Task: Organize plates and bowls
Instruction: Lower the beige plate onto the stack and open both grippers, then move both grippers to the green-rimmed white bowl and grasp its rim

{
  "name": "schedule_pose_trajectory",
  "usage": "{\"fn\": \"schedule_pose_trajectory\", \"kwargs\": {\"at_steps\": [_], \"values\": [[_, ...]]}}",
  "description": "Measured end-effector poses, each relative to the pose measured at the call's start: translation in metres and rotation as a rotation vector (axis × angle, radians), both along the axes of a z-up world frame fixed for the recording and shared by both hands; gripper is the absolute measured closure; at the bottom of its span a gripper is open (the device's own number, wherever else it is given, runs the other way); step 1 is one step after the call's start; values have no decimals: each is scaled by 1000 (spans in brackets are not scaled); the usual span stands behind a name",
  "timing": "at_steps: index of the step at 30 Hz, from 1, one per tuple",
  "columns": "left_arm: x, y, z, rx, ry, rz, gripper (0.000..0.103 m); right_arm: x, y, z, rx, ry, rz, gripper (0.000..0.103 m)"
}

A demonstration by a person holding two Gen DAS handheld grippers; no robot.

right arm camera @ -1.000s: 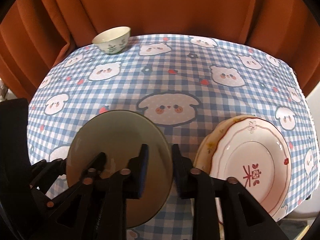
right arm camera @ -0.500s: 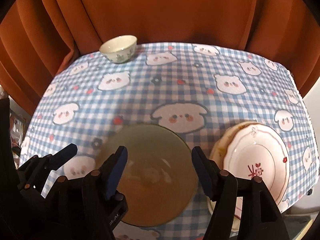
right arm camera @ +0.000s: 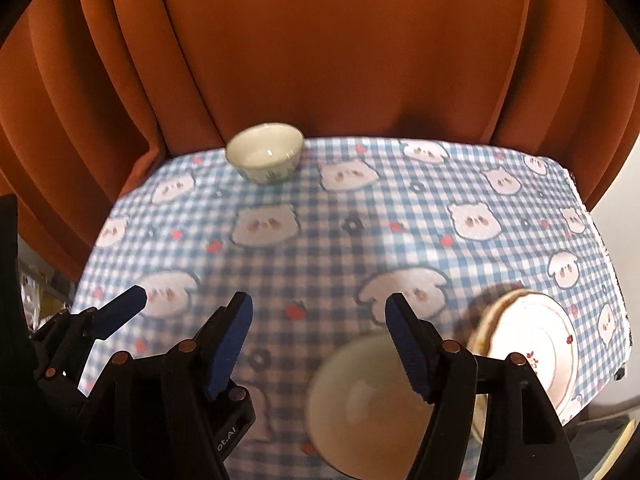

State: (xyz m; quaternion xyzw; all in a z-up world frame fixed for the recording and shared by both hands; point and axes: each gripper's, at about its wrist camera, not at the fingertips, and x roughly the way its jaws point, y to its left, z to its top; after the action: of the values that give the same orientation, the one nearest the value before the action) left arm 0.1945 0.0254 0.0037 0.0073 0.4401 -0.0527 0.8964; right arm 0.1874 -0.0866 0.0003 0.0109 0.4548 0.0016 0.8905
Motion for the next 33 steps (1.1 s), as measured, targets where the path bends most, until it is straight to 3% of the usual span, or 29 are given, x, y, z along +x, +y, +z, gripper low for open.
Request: {"fn": "schedule_pose_trajectory", "kwargs": {"at_steps": [8,16,25,33], "values": [[35,28,19,-2,-56,-9,29,37,35,24,-8,-57,-38,30],[87,39,27,7,-89,-1,29,86,41,33,-15,-90,-52,29],[159,39,10,22,-78,36,30,163,29,18,-14,-79,-44,28],[215,37,-30,46,-38,67,31,226,27,-23,-5,-43,-34,28]]}}
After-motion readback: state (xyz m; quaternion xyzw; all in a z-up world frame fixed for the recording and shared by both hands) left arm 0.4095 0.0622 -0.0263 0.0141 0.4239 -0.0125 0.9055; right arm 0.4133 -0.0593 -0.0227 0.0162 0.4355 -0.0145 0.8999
